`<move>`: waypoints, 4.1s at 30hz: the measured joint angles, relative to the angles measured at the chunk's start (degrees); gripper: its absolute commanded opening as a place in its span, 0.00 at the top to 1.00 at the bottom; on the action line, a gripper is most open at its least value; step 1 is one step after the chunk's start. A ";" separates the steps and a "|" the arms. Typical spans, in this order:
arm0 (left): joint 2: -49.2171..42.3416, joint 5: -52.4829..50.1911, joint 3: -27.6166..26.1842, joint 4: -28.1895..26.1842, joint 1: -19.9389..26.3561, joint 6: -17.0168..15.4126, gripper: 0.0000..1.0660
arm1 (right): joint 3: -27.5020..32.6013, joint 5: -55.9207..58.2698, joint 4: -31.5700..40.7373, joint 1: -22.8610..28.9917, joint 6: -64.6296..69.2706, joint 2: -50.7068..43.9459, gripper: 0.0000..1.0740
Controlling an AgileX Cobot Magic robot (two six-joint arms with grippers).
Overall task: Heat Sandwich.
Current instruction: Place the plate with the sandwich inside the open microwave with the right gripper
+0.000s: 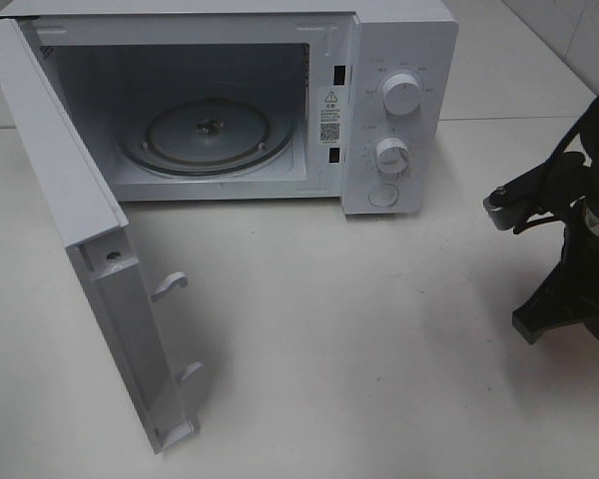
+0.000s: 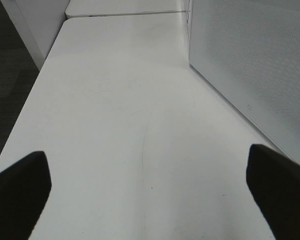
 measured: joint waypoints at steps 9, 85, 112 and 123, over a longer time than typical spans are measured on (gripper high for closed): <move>0.00 0.00 0.00 0.00 0.00 0.00 0.06 | 0.00 1.95 -0.11 4.01 0.00 -1.09 1.00; 0.00 0.00 0.00 0.00 0.00 0.00 0.06 | 1.66 12.49 -3.04 31.05 -11.00 -11.80 1.00; 0.00 0.00 0.00 0.00 0.00 0.00 0.06 | 3.32 3.95 -2.92 31.74 -34.21 -13.18 1.00; 0.00 0.00 0.00 0.00 0.00 0.00 0.06 | 3.32 1.32 -2.92 31.74 -43.72 -13.18 0.98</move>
